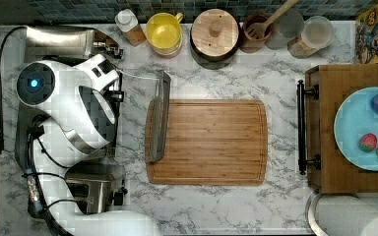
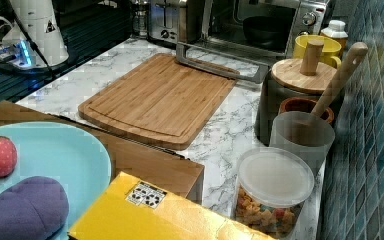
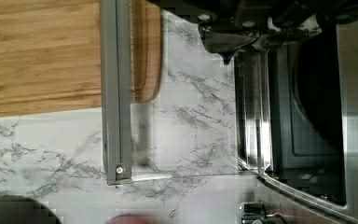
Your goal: Close the oven.
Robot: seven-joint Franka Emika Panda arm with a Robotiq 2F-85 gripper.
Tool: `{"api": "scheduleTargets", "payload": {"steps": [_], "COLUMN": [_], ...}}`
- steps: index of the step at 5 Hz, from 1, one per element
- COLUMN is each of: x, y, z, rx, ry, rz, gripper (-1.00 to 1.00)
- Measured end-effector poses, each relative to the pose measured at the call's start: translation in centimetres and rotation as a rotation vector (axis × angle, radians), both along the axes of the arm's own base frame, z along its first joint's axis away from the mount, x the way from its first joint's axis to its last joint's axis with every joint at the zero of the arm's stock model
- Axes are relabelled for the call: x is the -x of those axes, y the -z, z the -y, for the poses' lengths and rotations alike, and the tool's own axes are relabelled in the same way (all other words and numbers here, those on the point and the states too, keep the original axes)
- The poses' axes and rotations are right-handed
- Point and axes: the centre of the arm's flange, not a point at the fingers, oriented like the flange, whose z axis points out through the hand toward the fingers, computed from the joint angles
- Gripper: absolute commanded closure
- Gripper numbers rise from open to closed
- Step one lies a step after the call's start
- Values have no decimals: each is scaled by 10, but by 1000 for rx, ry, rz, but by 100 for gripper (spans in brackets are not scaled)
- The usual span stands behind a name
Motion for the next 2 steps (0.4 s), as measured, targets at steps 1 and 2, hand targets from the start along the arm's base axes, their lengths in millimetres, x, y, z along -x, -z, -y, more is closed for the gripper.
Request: {"api": "scheduleTargets", "payload": {"steps": [1, 2], "x": [-1, -1], "y": [-1, -1], "z": [1, 1], "rx": [-1, 1], "ry": [-1, 0], "rz": [7, 4], "gripper": [100, 100]}}
